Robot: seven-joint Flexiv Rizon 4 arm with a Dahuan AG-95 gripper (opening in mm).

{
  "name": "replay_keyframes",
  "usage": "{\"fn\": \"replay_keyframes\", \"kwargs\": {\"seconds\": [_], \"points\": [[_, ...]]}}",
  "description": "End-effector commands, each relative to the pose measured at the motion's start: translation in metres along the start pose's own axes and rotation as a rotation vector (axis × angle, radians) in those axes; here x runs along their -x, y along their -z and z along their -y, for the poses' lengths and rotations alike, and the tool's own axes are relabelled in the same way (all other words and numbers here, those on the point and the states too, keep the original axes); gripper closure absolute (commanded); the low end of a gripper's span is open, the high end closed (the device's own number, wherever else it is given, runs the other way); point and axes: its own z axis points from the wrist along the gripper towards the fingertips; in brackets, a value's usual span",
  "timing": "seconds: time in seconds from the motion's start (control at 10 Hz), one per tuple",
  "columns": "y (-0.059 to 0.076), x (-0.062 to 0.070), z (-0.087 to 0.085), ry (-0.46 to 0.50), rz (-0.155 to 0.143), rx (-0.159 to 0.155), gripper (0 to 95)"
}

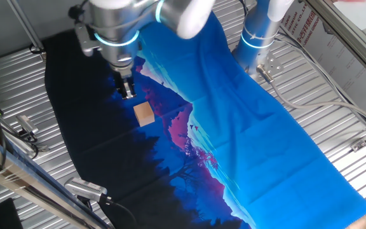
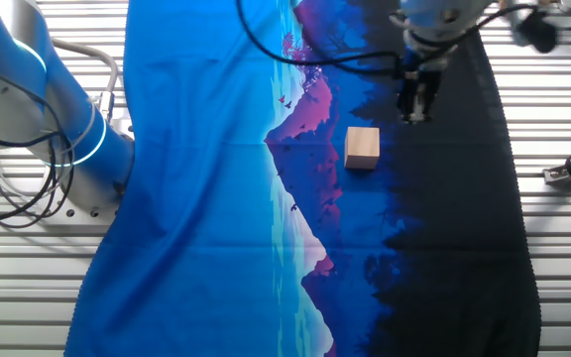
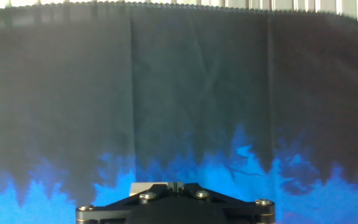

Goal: Pick up one small block

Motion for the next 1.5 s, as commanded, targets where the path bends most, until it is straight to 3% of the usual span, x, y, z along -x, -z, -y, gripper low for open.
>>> {"fn": "replay_keyframes", "kwargs": {"seconds": [0.1, 0.4, 0.6, 0.7, 0.9, 1.3, 1.5], "points": [[-0.003, -0.002, -0.008, -0.027, 0.007, -0.003, 95.0], [-0.005, -0.003, -0.007, -0.027, 0.004, -0.003, 95.0], [-0.018, -0.01, -0.004, -0.015, 0.006, 0.015, 95.0], [-0.024, -0.013, -0.003, 0.008, 0.0, 0.036, 76.0], [-0.029, -0.016, -0.002, 0.049, -0.001, 0.066, 0.0], [-0.033, -0.016, -0.002, 0.018, -0.005, 0.071, 0.0], [-0.045, -0.018, -0.003, -0.012, -0.007, 0.073, 0.0]]}}
